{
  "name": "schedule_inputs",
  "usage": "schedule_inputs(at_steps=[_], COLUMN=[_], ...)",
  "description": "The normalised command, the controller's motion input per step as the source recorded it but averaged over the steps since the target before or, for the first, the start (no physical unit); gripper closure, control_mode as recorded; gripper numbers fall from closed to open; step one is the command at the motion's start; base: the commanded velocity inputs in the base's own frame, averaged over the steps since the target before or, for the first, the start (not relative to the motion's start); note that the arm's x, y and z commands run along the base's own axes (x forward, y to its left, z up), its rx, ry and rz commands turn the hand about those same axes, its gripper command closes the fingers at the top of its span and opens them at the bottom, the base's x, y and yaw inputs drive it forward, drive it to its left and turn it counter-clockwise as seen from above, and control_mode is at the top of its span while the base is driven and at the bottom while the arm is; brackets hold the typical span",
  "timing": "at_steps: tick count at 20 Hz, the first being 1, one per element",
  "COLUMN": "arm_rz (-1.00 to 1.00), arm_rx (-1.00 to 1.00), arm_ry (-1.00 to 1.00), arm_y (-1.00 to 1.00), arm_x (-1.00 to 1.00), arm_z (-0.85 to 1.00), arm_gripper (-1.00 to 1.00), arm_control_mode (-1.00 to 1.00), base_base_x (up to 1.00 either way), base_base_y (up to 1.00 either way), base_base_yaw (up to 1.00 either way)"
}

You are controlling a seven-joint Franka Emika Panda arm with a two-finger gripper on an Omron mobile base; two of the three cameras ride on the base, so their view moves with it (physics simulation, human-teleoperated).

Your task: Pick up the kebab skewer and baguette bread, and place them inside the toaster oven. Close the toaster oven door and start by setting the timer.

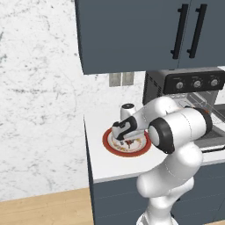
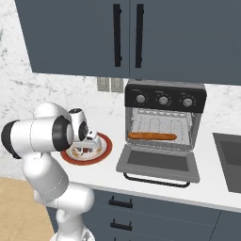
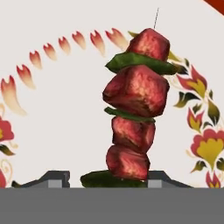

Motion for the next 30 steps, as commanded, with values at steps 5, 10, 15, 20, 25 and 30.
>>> schedule_inputs(at_steps=[5,10,15,20,25,30], arm_rz=[-0.01,-0.08,-0.12,-0.18,-0.24,-0.33], arm_rx=[0.00,0.03,0.06,0.08,0.01,0.00], arm_ry=[-0.01,0.00,-0.06,-0.06,-0.10,-0.07], arm_y=[-0.04,-0.31,-0.19,-0.06,-0.33,-0.33], arm_x=[0.00,-0.21,-0.55,-0.68,-0.40,-0.08], arm_z=[-0.04,0.26,0.72,0.90,0.85,0.72], arm_gripper=[1.00,1.00,1.00,1.00,1.00,1.00], arm_control_mode=[-1.00,-1.00,-1.00,-1.00,-1.00,-1.00], base_base_x=[0.00,0.00,0.00,0.00,0.00,0.00], base_base_y=[0.00,0.00,0.00,0.00,0.00,0.00], base_base_yaw=[0.00,0.00,0.00,0.00,0.00,0.00])
